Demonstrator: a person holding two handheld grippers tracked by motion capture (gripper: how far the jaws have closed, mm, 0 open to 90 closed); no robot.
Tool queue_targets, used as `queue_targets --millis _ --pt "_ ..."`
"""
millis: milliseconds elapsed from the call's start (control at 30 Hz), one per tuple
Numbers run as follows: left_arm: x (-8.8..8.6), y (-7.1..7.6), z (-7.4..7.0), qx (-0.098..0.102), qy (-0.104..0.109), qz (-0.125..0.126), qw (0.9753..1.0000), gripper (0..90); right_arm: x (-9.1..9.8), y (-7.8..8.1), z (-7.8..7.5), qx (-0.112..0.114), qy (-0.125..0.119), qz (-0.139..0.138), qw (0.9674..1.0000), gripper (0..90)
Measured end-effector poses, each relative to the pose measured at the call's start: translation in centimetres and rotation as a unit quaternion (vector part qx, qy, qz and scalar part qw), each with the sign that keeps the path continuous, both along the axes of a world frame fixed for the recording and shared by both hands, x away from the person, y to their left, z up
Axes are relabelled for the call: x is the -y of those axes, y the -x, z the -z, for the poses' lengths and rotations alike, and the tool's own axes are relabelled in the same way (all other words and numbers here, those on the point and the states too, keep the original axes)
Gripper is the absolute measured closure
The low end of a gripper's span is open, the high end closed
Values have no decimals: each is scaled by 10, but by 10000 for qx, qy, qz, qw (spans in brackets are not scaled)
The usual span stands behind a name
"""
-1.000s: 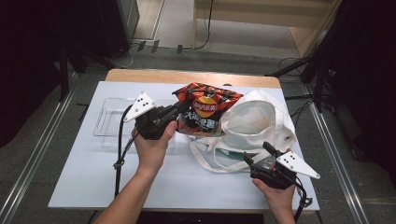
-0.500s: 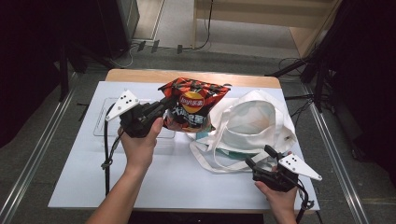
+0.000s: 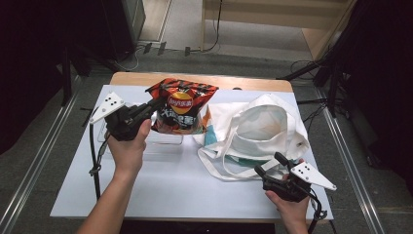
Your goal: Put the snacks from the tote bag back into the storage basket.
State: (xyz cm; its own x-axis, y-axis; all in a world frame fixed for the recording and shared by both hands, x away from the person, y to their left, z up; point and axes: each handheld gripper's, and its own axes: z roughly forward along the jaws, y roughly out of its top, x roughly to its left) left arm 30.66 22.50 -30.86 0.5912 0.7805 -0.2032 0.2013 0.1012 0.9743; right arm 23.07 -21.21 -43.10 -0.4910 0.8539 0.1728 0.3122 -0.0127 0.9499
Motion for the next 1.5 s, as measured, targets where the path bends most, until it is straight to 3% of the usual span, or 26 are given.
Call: queue_targets --millis 667,967,1200,1400,1500 --pt "-42 -1 0 42 38 -396 9992 900 -3 -1 2 -163 -2 51 9999 191" --pt "-51 -3 4 -10 -72 -462 9989 900 -5 2 -1 -14 85 33 10000 190" --pt "-57 -4 10 -65 -3 -535 9985 900 -5 3 -1 34 126 -7 9999 186" --pt "-61 -7 14 -114 -64 -593 9982 900 -6 4 -2 114 136 -32 9998 180" --pt "-66 -8 17 -131 24 -634 9979 900 -8 5 -1 148 208 -19 9997 180"
